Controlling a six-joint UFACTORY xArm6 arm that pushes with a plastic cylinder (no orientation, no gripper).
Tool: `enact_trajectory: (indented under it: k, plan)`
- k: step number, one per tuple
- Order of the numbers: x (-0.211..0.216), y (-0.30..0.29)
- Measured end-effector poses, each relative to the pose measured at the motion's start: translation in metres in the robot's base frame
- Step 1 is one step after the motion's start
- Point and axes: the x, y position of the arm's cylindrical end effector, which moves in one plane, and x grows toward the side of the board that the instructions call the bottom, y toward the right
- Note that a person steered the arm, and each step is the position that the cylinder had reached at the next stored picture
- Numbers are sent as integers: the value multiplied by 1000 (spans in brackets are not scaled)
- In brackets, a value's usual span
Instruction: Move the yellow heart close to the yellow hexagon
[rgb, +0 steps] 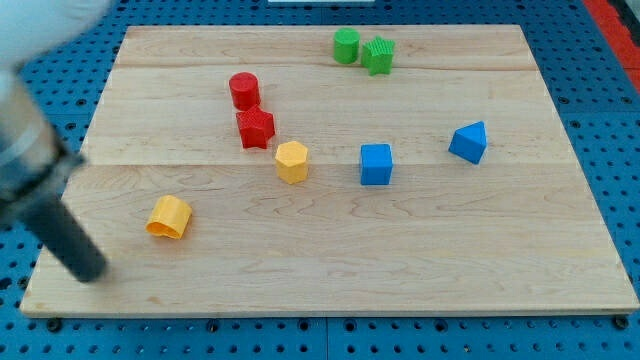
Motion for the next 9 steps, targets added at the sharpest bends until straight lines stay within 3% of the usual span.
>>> enact_trajectory:
  k: [1, 2, 3, 4, 5, 7, 8, 9]
  plan:
    - [-18, 7]
    - [-19, 102]
    - [-20, 123]
    - [-23, 39]
    - [-43, 25]
    - [-43, 204]
    - [-39, 174]
    - [-57, 99]
